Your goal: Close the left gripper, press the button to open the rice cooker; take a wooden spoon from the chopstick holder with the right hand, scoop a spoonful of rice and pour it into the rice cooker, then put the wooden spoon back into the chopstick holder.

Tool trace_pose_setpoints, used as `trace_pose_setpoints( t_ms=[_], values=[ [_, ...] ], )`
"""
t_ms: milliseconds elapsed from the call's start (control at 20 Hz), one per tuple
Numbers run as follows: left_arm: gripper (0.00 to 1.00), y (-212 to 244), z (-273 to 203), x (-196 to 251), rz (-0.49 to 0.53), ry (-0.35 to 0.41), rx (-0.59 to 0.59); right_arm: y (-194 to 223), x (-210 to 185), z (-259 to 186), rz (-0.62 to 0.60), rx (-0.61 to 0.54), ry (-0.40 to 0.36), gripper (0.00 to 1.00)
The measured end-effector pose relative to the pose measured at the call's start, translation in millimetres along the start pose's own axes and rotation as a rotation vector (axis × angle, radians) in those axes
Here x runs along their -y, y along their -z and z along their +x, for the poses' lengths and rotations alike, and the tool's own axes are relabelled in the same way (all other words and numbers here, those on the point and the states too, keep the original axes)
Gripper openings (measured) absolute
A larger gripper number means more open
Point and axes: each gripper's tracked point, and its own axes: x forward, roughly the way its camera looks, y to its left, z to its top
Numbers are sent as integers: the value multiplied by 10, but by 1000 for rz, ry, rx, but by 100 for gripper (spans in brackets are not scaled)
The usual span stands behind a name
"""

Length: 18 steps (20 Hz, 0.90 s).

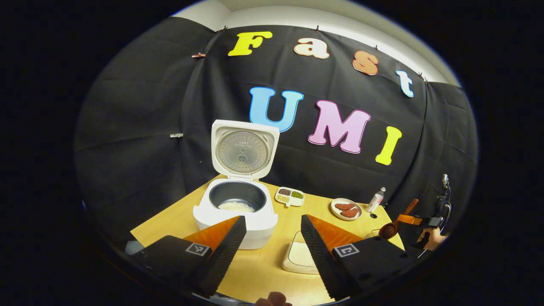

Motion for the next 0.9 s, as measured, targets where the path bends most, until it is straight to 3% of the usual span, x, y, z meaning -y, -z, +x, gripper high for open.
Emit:
trace_pose_setpoints(
  t_ms=[450,700,900],
  values=[
    [90,64,-172,35,3,-95,8,518,210,289,99,-95,-21,16],
    [90,88,-246,-71,1,-115,-1,539,425,268,127,-99,60,19],
    [90,-16,-257,-144,31,-111,13,527,546,38,88,-112,156,81]
  ],
)
